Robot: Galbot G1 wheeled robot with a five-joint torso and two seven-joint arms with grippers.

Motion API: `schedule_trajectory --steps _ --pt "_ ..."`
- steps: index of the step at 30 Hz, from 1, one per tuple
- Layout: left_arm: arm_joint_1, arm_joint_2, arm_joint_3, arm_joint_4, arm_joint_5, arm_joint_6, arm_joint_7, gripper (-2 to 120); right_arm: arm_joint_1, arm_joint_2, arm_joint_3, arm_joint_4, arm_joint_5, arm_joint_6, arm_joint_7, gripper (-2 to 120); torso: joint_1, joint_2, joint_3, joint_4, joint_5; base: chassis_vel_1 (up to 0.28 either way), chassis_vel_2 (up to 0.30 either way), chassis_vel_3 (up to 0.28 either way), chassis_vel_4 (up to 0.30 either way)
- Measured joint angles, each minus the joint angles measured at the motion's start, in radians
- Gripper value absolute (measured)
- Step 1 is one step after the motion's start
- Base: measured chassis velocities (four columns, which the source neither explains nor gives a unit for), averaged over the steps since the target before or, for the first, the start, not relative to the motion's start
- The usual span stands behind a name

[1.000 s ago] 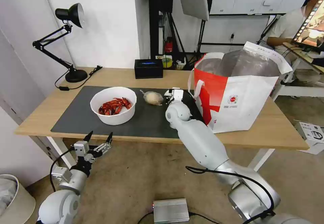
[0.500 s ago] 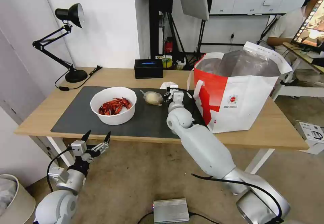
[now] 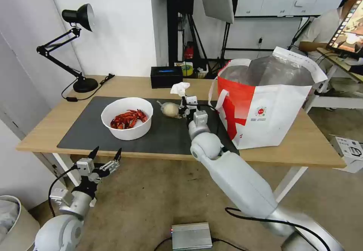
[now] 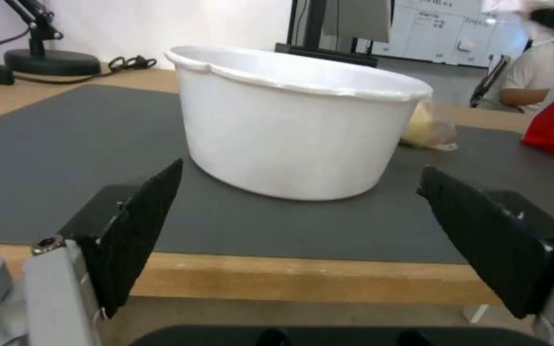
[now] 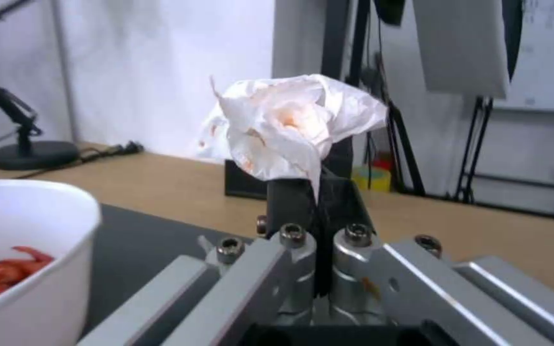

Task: Pick up the trash from the table and place it into the takeout bag.

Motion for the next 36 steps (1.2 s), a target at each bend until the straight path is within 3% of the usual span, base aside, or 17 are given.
schedule_trajectory --steps 9,20,36 --pt "0.006 0.007 -0.005 -0.008 -0.003 0.001 0.000 100 -0.134 -0.074 0.037 0.144 -0.093 0.049 -0.045 0 0.000 0.000 0.000 0.0000 0.0000 0.000 0.000 0.000 0.000" --pt "0.018 0.003 0.005 -0.024 0.010 0.004 -0.001 100 -0.470 -0.244 0.227 0.425 -0.192 0.142 -0.121 0 0.000 0.000 0.000 0.0000 0.0003 0.000 0.000 0.000 0.000" --pt "0.000 -0.003 0.034 -0.024 0.025 0.008 -0.003 100 -0.795 -0.243 0.496 0.594 -0.280 0.304 -0.214 0 0.000 0.000 0.000 -0.0001 0.0001 0.000 0.000 0.000 0.000"
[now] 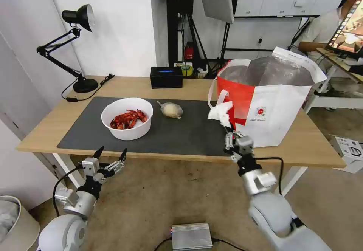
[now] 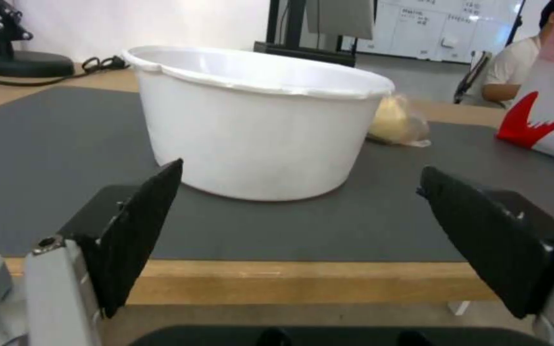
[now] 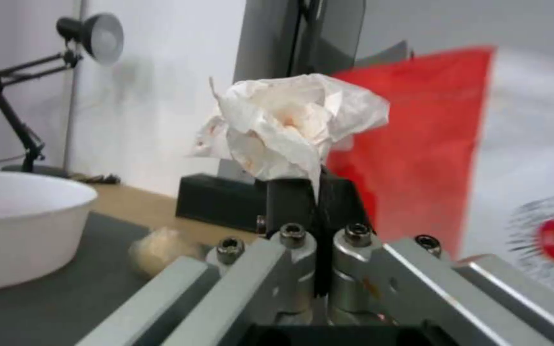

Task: Pick up the trash from the table and place it into the takeout bag.

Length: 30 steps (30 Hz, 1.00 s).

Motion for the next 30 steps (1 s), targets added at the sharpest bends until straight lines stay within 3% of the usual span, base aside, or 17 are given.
schedule_trajectory --steps 7,19,25,30 --pt "0.001 0.001 0.001 -0.001 0.000 0.000 0.000 100 -0.043 0.029 0.119 0.053 -0.012 0.079 -0.015 0 0.000 0.000 0.000 0.0000 0.0000 0.000 0.000 0.000 0.000" --pt "0.013 0.000 -0.003 -0.015 0.001 -0.001 0.000 100 0.022 -0.013 0.246 0.066 0.095 0.091 0.026 0 0.000 0.000 0.000 0.0001 0.0000 0.000 0.000 0.000 0.000" --pt "0.017 -0.002 -0.003 -0.022 0.005 -0.001 -0.001 100 0.070 -0.044 0.256 0.047 0.141 0.059 0.064 0 0.000 0.000 0.000 0.0001 0.0001 0.000 0.000 0.000 0.000" --pt "0.019 -0.004 -0.006 -0.028 0.008 -0.001 -0.001 100 0.139 -0.124 0.261 0.040 0.230 -0.029 0.096 0 0.000 0.000 0.000 0.0001 0.0000 0.000 0.000 0.000 0.000"
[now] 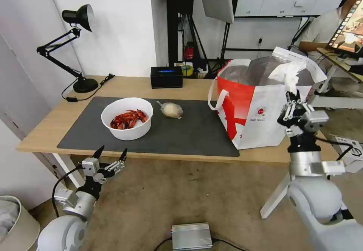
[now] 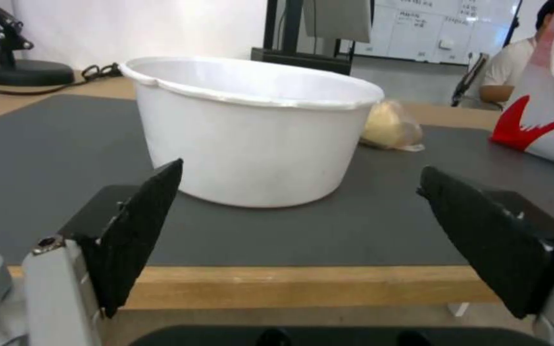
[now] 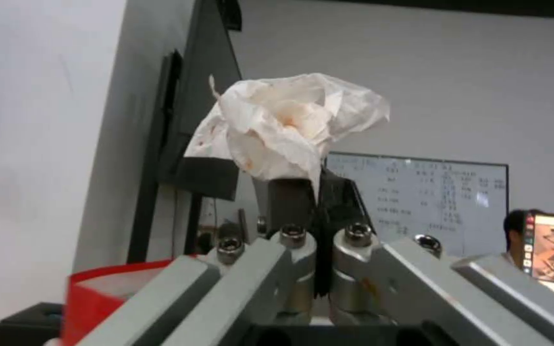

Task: Pick up the trash from the table and place it into the takeout bag.

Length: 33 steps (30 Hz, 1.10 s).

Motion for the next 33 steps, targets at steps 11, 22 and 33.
schedule_trajectory --steps 11,22,33 --pt "-0.020 -0.003 0.015 0.017 0.007 0.000 0.001 100 0.216 -0.170 -0.025 -0.056 0.273 -0.231 0.060 0 0.000 0.000 0.000 -0.0001 -0.0001 0.000 0.000 0.000 0.000" --pt "-0.039 0.002 0.022 0.025 0.004 0.014 0.002 100 0.506 -0.237 -0.216 -0.154 0.611 -0.498 0.200 0 0.000 0.000 0.000 0.0000 0.0000 0.000 0.000 0.000 0.000" --pt "-0.033 0.000 0.014 0.024 0.001 0.015 0.007 100 0.729 -0.260 -0.318 -0.204 0.902 -0.702 0.343 0 0.000 0.000 0.000 0.0001 -0.0002 0.000 0.000 0.000 0.000"
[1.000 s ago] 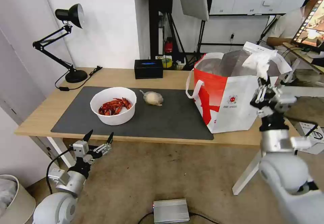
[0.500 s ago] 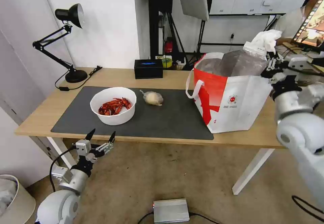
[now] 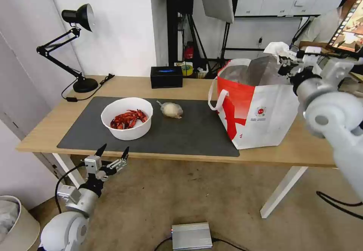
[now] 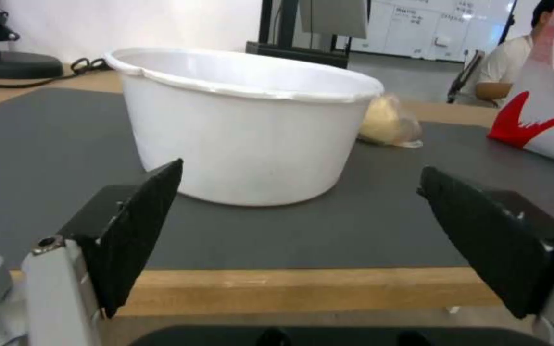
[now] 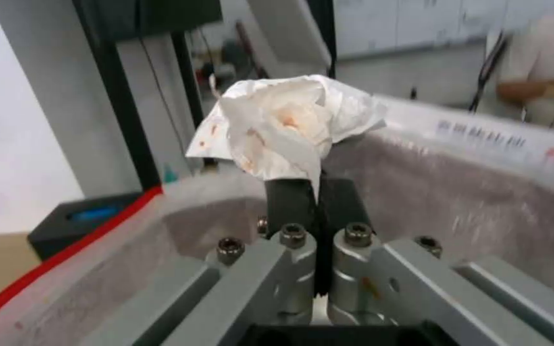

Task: Pick up the trash from the table and place it into the takeout bag.

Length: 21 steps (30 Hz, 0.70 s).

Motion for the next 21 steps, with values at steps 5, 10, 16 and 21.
schedule_trajectory --steps 5,10,16,21 --pt "0.001 -0.001 -0.001 -0.006 -0.001 0.000 0.000 100 0.063 -0.005 -0.022 -0.009 0.140 -0.089 0.089 0 0.000 0.000 0.000 -0.0001 0.0000 0.000 0.000 0.000 0.000" --pt "0.004 -0.001 -0.003 -0.008 -0.003 0.001 0.001 100 0.127 -0.010 -0.049 -0.035 0.294 -0.161 0.208 0 0.000 0.000 0.000 -0.0001 0.0000 0.000 0.000 0.000 0.000" --pt "0.007 -0.001 -0.004 -0.008 -0.004 0.001 0.002 100 0.192 -0.012 -0.084 -0.072 0.410 -0.196 0.284 0 0.000 0.000 0.000 -0.0001 0.0000 0.000 0.000 0.000 0.000" --pt "0.007 -0.002 -0.005 -0.008 -0.007 0.001 0.003 100 0.237 0.000 -0.107 -0.097 0.487 -0.209 0.332 14 0.000 0.000 0.000 0.0000 -0.0001 0.000 0.000 0.000 0.000"
